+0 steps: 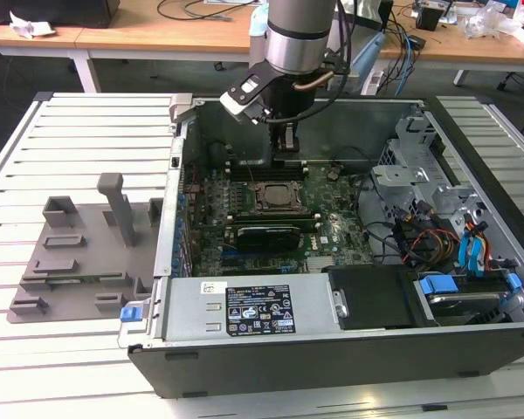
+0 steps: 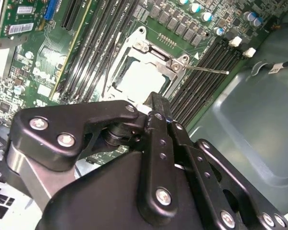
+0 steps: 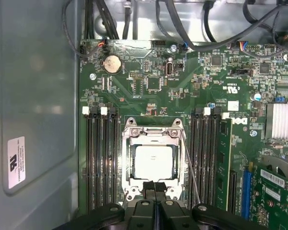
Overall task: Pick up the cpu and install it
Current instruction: 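Install the first cpu locking lever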
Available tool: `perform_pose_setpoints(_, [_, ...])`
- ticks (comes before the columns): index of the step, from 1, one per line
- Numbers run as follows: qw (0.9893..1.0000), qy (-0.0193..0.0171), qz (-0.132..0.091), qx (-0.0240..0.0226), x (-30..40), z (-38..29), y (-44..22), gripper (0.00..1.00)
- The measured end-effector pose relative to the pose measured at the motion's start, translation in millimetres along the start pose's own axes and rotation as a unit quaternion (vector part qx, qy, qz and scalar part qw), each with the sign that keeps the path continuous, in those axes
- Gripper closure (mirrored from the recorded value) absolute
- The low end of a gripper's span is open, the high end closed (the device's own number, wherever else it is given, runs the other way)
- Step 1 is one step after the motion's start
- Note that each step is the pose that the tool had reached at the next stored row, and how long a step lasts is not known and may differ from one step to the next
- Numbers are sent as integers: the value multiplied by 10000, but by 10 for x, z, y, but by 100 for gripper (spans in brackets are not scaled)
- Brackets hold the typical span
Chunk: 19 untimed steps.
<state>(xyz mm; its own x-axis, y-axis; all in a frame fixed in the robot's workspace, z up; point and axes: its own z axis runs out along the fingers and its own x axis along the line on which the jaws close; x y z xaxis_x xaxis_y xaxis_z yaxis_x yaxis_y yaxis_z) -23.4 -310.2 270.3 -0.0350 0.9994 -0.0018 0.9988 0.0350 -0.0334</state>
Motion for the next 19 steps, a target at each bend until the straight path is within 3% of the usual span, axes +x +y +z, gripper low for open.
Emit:
perform_pose_setpoints(3, [9990, -14, -441, -1, 0, 1, 0, 89])
perform_pose_setpoints(6, [9962, -28, -868, -2, 0, 1, 0, 89])
perform_pose_setpoints(9, [9939, -36, -1104, -2, 0, 1, 0, 89])
perform_pose_setpoints(10, [9916, -42, -1290, -3, 0, 1, 0, 89])
perform_pose_setpoints(11, [9876, -52, -1570, -3, 0, 1, 0, 89])
perform_pose_setpoints(13, [9838, -59, -1790, -3, 1, 1, 0, 89])
perform_pose_setpoints(16, [9801, -65, -1984, -4, 0, 1, 0, 89])
perform_pose_setpoints(18, [9759, -72, -2179, -4, 0, 1, 0, 89])
perform_pose_setpoints(19, [9746, -74, -2240, -4, 0, 1, 0, 89])
